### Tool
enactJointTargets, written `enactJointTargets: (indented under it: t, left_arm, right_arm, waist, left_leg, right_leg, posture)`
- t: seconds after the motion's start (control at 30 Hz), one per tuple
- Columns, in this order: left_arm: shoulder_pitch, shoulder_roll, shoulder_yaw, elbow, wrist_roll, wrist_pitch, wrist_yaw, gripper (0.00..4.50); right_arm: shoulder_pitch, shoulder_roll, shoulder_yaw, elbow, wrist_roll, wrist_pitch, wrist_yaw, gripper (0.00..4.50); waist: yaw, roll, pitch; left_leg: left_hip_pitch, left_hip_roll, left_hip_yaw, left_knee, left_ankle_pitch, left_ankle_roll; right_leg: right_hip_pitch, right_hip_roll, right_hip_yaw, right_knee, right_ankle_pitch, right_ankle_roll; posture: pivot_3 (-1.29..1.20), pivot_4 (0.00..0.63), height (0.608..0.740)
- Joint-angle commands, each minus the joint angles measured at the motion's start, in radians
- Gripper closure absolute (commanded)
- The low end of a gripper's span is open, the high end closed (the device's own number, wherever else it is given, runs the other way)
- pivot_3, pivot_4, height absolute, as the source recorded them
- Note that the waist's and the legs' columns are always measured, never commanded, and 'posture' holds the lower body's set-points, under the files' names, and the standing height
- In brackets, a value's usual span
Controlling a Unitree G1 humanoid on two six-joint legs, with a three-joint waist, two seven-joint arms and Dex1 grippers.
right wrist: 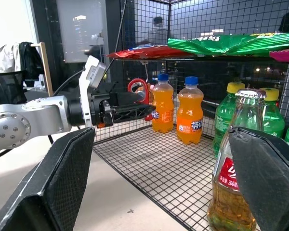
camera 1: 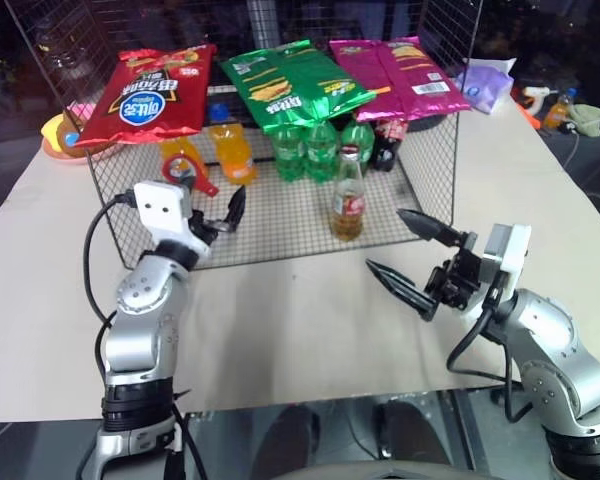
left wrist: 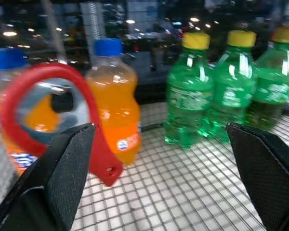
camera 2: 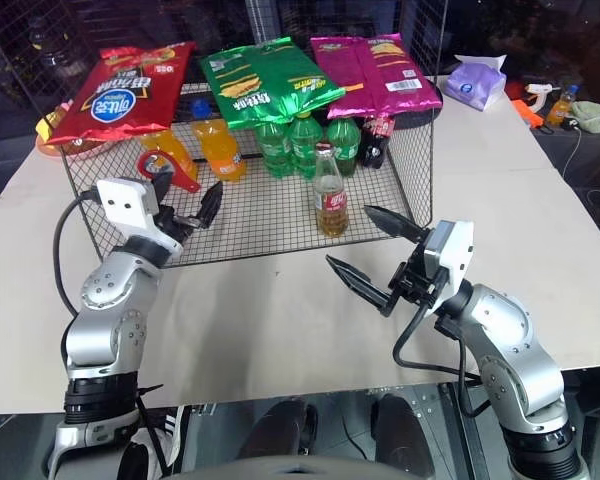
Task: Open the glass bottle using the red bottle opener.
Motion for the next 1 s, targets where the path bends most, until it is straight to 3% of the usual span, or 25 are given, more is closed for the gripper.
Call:
enactJointTargets:
  t: [0.03,0.23,0.57,1.0]
  left_arm:
    - [0.016,-0.008,0.015,-0.086,0.007,-0.031,0.015,0.0]
    - [0.08,-0.037,0.02,-0.141,0.02,-0.055,0.039,0.0]
    - [0.052,-0.037,0.045,-0.051,0.084,-0.112,0.097,0.0]
    - [-0.11,-0.045,0.056,0.21,0.138,-0.199,0.179,0.0]
  right_arm:
    - [0.0,-0.004,-0.011,-0.032,0.007,-0.016,0.0,0.05]
    - [0.008,-0.013,-0.017,-0.031,0.003,-0.011,0.0,0.05]
    - [0.011,-0.027,-0.019,-0.031,0.0,-0.012,0.0,0.05]
    - [0.015,-0.008,-0.003,-0.031,-0.022,-0.023,-0.02,0.05]
  waist:
    - [0.0,0.0,0.0]
    - [0.0,0.0,0.0]
    - [0.001,0.0,0.0]
    - [0.001,-0.001,0.0]
  left_leg:
    - [0.0,0.0,0.0,0.0,0.0,0.0]
    - [0.0,0.0,0.001,0.0,0.0,0.0]
    - [0.0,0.0,0.001,0.001,0.0,0.0]
    - [-0.001,-0.001,0.001,0.002,0.0,0.0]
  right_leg:
    - [0.0,0.0,0.0,0.0,0.0,0.0]
    - [-0.001,0.0,0.001,0.001,0.0,0.0]
    - [-0.002,0.0,0.001,0.003,0.0,0.0]
    - [-0.003,0.0,0.001,0.006,0.0,0.0]
  posture:
    - [0.0,0.15,0.74]
    - [0.0,0.15,0.74]
    - [0.0,0.15,0.74]
    - [0.0,0.15,0.74]
